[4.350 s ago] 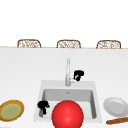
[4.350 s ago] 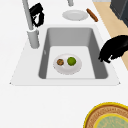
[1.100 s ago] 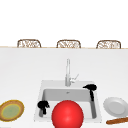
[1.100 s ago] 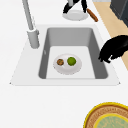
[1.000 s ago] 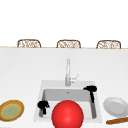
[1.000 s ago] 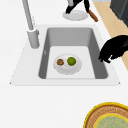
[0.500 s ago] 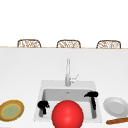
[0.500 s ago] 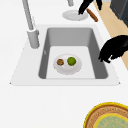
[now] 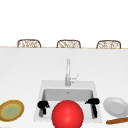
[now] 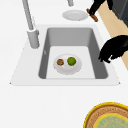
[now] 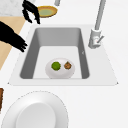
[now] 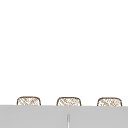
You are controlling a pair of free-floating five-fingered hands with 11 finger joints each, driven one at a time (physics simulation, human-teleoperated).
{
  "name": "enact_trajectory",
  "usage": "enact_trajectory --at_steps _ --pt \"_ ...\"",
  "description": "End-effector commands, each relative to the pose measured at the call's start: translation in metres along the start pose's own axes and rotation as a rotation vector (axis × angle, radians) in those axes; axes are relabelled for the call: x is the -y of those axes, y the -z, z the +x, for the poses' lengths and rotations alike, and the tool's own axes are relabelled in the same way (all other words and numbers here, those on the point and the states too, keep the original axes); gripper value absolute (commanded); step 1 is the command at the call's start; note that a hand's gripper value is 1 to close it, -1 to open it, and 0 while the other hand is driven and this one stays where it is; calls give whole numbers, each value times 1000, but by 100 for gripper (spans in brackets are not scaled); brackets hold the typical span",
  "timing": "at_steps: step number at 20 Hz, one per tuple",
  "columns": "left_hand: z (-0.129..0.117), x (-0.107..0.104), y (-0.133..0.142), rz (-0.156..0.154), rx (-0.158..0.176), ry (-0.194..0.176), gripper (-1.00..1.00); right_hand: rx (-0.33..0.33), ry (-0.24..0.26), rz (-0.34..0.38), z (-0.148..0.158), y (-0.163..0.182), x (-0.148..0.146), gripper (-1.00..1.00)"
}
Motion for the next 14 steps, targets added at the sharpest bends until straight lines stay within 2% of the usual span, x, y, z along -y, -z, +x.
enact_trajectory --at_steps 1,4,6,9,11,14 --pt "0 0 0 0 0 0 0 -13 -3 -2 5 -15 -22 -100" --pt "0 0 0 0 0 0 0 -9 -5 2 9 -25 -33 -100" --pt "0 0 0 0 0 0 0 -8 4 1 8 -23 -29 -100" --pt "0 0 0 0 0 0 0 -3 11 34 7 -21 -30 -100" --pt "0 0 0 0 0 0 0 -5 30 81 8 -24 -31 -100" --pt "0 0 0 0 0 0 0 -1 18 26 9 -44 -25 -100"
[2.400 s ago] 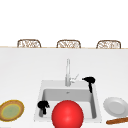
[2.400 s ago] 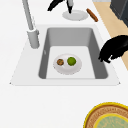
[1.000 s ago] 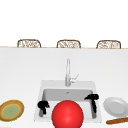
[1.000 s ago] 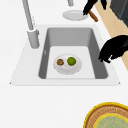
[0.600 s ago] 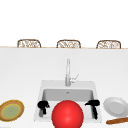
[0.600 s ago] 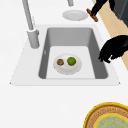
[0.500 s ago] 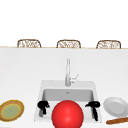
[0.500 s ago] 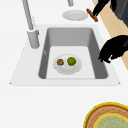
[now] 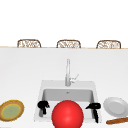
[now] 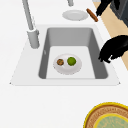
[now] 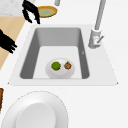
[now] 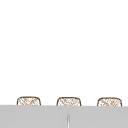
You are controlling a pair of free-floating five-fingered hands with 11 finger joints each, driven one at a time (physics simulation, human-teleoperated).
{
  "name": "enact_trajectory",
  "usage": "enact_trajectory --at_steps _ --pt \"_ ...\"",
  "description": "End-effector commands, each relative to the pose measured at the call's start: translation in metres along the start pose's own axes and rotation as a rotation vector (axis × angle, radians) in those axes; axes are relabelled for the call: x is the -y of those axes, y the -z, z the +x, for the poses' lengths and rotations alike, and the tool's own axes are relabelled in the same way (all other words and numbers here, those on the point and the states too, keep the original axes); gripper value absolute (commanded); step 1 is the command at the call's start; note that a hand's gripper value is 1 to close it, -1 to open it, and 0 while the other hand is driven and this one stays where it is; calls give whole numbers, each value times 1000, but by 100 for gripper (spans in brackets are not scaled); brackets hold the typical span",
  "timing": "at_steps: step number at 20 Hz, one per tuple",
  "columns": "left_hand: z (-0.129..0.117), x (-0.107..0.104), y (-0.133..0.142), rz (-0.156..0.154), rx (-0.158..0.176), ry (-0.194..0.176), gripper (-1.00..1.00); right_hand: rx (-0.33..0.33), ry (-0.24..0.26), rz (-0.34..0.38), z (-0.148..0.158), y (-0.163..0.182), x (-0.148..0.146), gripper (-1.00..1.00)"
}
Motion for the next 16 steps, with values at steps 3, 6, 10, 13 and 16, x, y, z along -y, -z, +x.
enact_trajectory --at_steps 3,6,10,13,16 --pt "0 0 0 0 0 0 0 -3 3 -4 5 -26 9 -100" --pt "0 0 0 0 0 0 0 -14 -15 -81 8 -46 4 -100" --pt "0 0 0 0 0 0 0 -12 -52 -168 15 -68 -3 -100" --pt "0 0 0 0 0 0 0 -2 -63 -209 20 -84 -12 -100" --pt "0 0 0 0 0 0 0 2 -64 -203 24 -89 -20 -100"
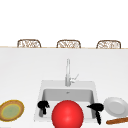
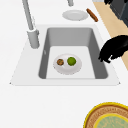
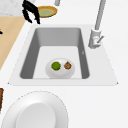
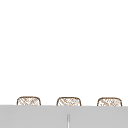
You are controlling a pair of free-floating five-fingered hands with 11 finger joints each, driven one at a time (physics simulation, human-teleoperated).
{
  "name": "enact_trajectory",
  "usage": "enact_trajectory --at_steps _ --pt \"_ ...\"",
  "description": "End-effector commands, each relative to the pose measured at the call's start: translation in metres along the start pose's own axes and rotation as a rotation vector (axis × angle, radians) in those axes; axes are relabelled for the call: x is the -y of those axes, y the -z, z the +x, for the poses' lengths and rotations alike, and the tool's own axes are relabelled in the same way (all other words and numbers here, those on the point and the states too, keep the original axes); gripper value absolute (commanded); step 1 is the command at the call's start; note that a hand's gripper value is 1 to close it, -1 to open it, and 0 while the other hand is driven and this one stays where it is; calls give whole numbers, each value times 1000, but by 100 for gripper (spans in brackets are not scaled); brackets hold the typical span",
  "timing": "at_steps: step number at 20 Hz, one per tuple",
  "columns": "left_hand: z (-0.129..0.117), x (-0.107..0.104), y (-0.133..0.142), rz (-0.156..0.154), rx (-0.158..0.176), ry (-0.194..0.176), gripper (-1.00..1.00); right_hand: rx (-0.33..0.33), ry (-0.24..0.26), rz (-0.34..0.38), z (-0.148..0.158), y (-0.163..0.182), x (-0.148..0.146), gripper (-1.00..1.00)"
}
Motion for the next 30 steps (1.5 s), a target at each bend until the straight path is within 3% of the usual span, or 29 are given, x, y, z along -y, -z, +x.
enact_trajectory --at_steps 1,4,5,6,11,21,30 --pt "0 0 0 0 0 0 0 0 -1 -4 5 -9 -6 -100" --pt "0 0 0 0 0 0 0 1 1 1 5 -7 -5 -100" --pt "0 0 0 0 0 0 -100 2 3 2 5 -7 -5 0" --pt "0 0 2 11 -8 -5 -100 5 -9 -1 5 -7 -5 0" --pt "-12 4 20 0 -3 -22 -100 4 1 -11 6 -7 -6 0" --pt "-82 -11 56 -13 -4 -58 -100 1 7 -18 6 -7 -6 0" --pt "-127 0 110 -13 -10 -47 -100 0 9 -19 6 -7 -6 0"
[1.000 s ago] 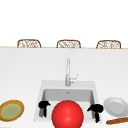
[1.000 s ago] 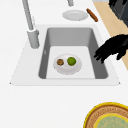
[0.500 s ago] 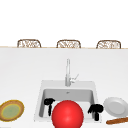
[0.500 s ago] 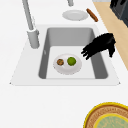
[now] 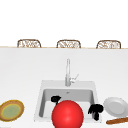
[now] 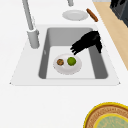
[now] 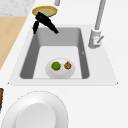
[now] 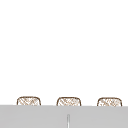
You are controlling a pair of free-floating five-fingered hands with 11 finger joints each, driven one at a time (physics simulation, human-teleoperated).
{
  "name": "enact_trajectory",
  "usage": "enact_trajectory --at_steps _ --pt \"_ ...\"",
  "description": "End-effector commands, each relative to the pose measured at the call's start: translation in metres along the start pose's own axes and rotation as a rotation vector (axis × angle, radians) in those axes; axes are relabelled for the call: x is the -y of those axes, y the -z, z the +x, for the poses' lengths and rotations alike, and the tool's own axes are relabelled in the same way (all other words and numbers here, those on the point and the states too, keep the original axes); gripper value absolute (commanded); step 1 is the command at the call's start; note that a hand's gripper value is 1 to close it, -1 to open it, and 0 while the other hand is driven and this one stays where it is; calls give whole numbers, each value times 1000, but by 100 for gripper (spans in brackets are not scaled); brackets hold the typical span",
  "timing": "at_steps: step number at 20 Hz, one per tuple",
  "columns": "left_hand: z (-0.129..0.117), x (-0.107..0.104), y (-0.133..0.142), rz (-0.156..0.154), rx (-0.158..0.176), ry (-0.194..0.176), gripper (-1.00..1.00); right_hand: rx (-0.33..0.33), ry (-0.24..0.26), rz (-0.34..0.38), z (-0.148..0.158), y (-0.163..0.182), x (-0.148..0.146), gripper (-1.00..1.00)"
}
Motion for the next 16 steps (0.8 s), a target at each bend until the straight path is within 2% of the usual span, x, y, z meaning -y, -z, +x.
enact_trajectory --at_steps 1,3,7,8,9,11,13,15,16 --pt "-18 8 25 6 -11 1 -100 0 0 0 0 0 0 0" --pt "-29 12 36 8 -13 -4 -100 0 0 0 0 0 0 0" --pt "-61 25 57 4 -6 -42 -100 0 1 0 0 0 0 0" --pt "-65 32 63 2 -15 -44 -100 0 1 0 0 0 0 0" --pt "-67 37 68 -1 -26 -37 -100 0 1 0 0 0 0 0" --pt "-73 51 74 27 -50 -4 -100 0 1 0 0 0 0 0" --pt "-84 67 80 33 -59 -2 -100 0 1 -1 0 0 0 0" --pt "-94 79 76 25 -44 5 -100 0 1 -1 0 0 0 0" --pt "-103 83 78 22 -37 -12 -100 0 1 -1 0 0 0 0"
